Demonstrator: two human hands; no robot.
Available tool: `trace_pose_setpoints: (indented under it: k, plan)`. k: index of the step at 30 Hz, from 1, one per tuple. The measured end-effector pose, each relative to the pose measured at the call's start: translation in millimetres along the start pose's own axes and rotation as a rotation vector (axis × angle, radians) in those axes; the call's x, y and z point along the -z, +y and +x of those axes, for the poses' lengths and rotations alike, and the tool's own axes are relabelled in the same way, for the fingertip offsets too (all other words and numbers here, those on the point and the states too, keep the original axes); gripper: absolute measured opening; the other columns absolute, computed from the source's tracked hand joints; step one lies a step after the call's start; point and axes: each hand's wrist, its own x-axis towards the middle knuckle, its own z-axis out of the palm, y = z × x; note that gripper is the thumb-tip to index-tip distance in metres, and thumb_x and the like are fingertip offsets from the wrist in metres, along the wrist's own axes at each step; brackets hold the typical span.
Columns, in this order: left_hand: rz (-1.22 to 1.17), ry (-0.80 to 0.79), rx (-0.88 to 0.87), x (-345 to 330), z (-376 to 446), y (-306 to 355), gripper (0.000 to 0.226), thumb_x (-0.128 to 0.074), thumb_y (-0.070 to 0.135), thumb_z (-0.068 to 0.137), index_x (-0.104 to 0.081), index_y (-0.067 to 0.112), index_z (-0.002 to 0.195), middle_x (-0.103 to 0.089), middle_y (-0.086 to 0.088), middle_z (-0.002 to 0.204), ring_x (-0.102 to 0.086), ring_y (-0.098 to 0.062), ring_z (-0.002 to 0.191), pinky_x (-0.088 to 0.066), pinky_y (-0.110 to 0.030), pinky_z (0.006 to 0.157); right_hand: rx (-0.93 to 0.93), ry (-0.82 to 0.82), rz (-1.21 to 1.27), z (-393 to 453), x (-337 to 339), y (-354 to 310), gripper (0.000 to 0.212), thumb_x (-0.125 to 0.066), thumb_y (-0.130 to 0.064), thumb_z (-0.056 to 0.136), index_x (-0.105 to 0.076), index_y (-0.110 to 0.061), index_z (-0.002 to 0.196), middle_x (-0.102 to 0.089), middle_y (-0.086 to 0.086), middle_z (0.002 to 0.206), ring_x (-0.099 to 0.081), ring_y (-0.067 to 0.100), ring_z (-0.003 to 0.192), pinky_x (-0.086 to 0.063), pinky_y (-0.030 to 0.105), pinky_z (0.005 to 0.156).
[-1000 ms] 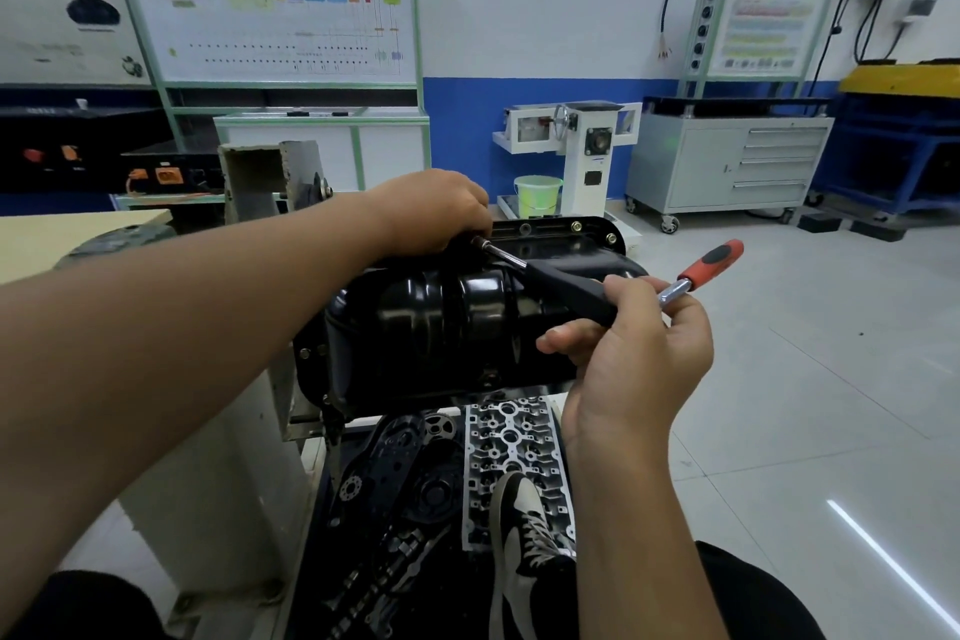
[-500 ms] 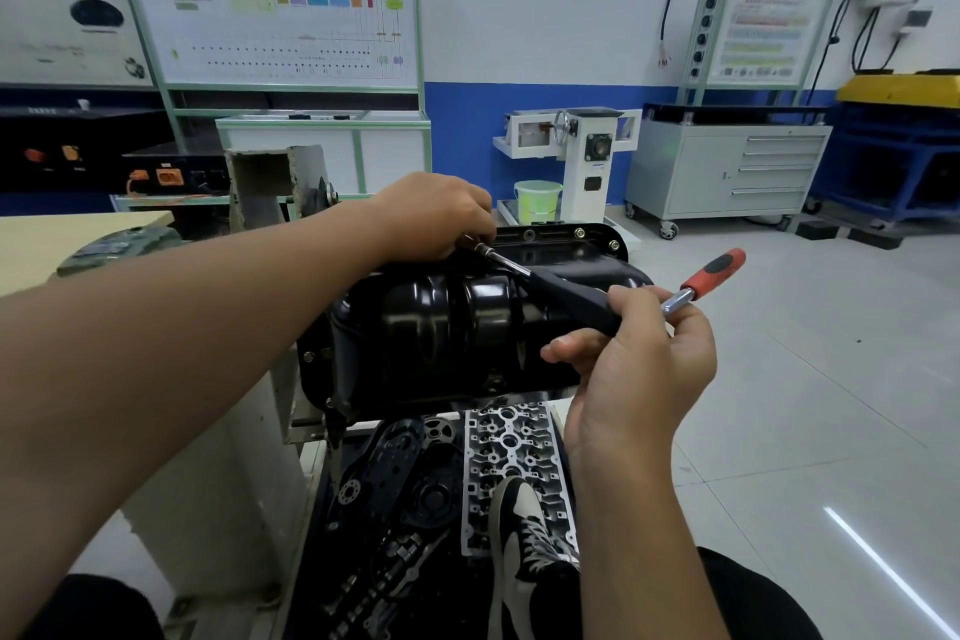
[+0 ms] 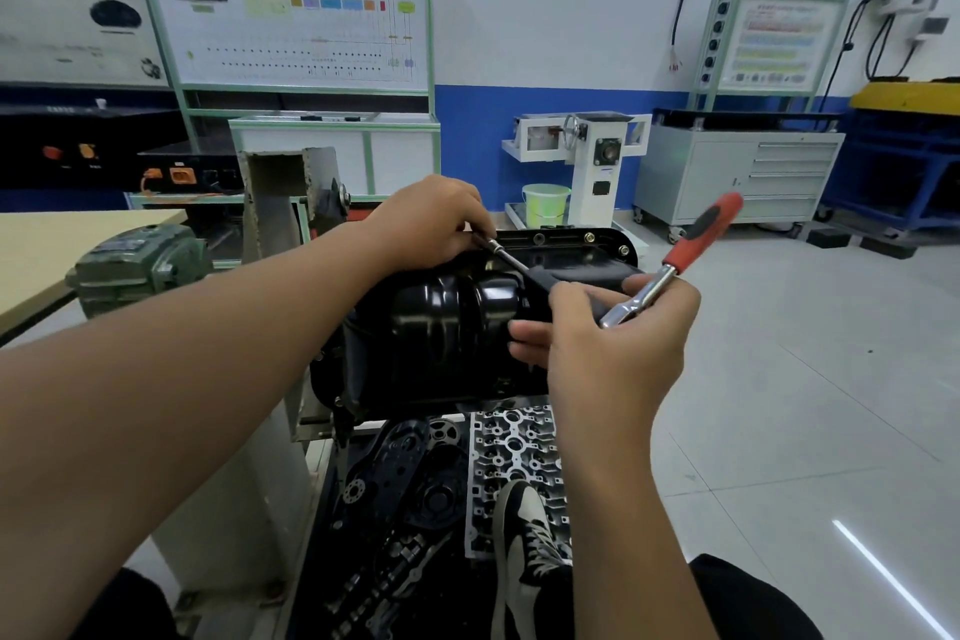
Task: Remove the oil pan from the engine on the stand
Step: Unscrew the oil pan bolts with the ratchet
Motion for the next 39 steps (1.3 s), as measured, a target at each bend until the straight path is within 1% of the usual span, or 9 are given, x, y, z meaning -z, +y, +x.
trace_pose_setpoints:
  k: [4,10,15,20,23,25,28,36,39]
  plan:
    - [-0.005,0.003,0.039,-0.5,-1.0,2.1,0.023,-0.070,0.016,0.093,-0.080,0.027,0.110,-0.068,0.000,0.107,-0.062,-0.021,0.101,-0.053,-0.043,0.088,0.023,0.008,-0.040,-0.5,-3.3,-2.1,0.038,-0.063,0.004,0.087,-0.040,-0.024,0.096,-0.066,0.014,0.107,-0.071,0.030,0.050,-0.060,0.039,0.046]
    - [0.020,0.050,0.144,-3.2,-3.6,-1.2,0.022,-0.066,0.015,0.091,-0.082,0.026,0.102,-0.060,0.000,0.100,-0.060,-0.024,0.094,-0.047,-0.035,0.076,0.149,0.036,-0.139,-8.4,-7.3,-1.0,0.046,-0.060,0.005,0.086,-0.037,-0.035,0.090,-0.066,0.009,0.100,-0.069,0.023,0.047,-0.058,0.039,0.043]
    - [0.060,0.037,0.197,-3.0,-4.4,-1.8,0.020,-0.065,0.017,0.092,-0.081,0.027,0.100,-0.049,0.008,0.089,-0.048,-0.016,0.086,-0.039,-0.031,0.072,0.164,0.014,-0.177,-5.7,-10.7,-0.2,0.044,-0.060,0.003,0.086,-0.037,-0.034,0.090,-0.067,0.000,0.092,-0.069,0.023,0.046,-0.057,0.038,0.043]
    - [0.037,-0.009,0.215,0.1,-4.8,1.5,0.022,-0.065,0.014,0.089,-0.081,0.024,0.100,-0.048,0.016,0.079,-0.062,-0.022,0.094,-0.053,-0.037,0.078,0.208,-0.021,-0.295,2.5,-14.0,-0.4,0.038,-0.057,-0.002,0.084,-0.037,-0.031,0.096,-0.065,-0.001,0.085,-0.071,0.025,0.054,-0.061,0.043,0.050]
    - [0.031,-0.014,0.210,0.6,-4.9,2.1,0.021,-0.065,0.016,0.089,-0.081,0.025,0.099,-0.052,0.014,0.080,-0.063,-0.022,0.093,-0.056,-0.039,0.080,0.238,-0.035,-0.402,8.3,-17.0,-1.8,0.037,-0.059,-0.008,0.083,-0.036,-0.032,0.099,-0.066,-0.003,0.084,-0.072,0.028,0.066,-0.062,0.046,0.062]
    - [0.028,-0.018,0.205,0.7,-5.1,3.0,0.019,-0.066,0.020,0.089,-0.080,0.027,0.099,-0.052,0.016,0.080,-0.062,-0.020,0.090,-0.057,-0.040,0.079,0.271,-0.065,-0.429,10.5,-18.5,-3.7,0.037,-0.059,-0.011,0.083,-0.035,-0.034,0.098,-0.065,-0.006,0.082,-0.072,0.025,0.065,-0.062,0.044,0.061]
    - [0.025,-0.022,0.194,0.8,-4.2,4.7,0.020,-0.065,0.023,0.090,-0.080,0.028,0.102,-0.051,0.017,0.081,-0.059,-0.017,0.090,-0.057,-0.039,0.078,0.308,-0.104,-0.438,10.0,-18.5,-4.6,0.037,-0.060,-0.012,0.083,-0.035,-0.035,0.096,-0.063,-0.007,0.080,-0.072,0.024,0.064,-0.061,0.044,0.057]
    - [0.010,-0.021,0.185,-1.0,-2.1,3.6,0.022,-0.064,0.028,0.093,-0.080,0.035,0.107,-0.050,0.019,0.079,-0.060,-0.019,0.093,-0.049,-0.032,0.072,0.250,-0.099,-0.362,7.5,-15.4,-0.9,0.037,-0.060,-0.012,0.083,-0.038,-0.039,0.096,-0.064,-0.007,0.088,-0.073,0.030,0.070,-0.062,0.047,0.061]
    - [0.004,-0.026,0.186,-1.4,-1.4,2.6,0.023,-0.064,0.031,0.093,-0.080,0.036,0.109,-0.050,0.019,0.078,-0.058,-0.018,0.090,-0.051,-0.034,0.071,0.236,-0.082,-0.305,4.7,-16.8,-0.8,0.038,-0.058,-0.007,0.083,-0.039,-0.036,0.095,-0.065,-0.004,0.089,-0.072,0.030,0.065,-0.061,0.043,0.053]
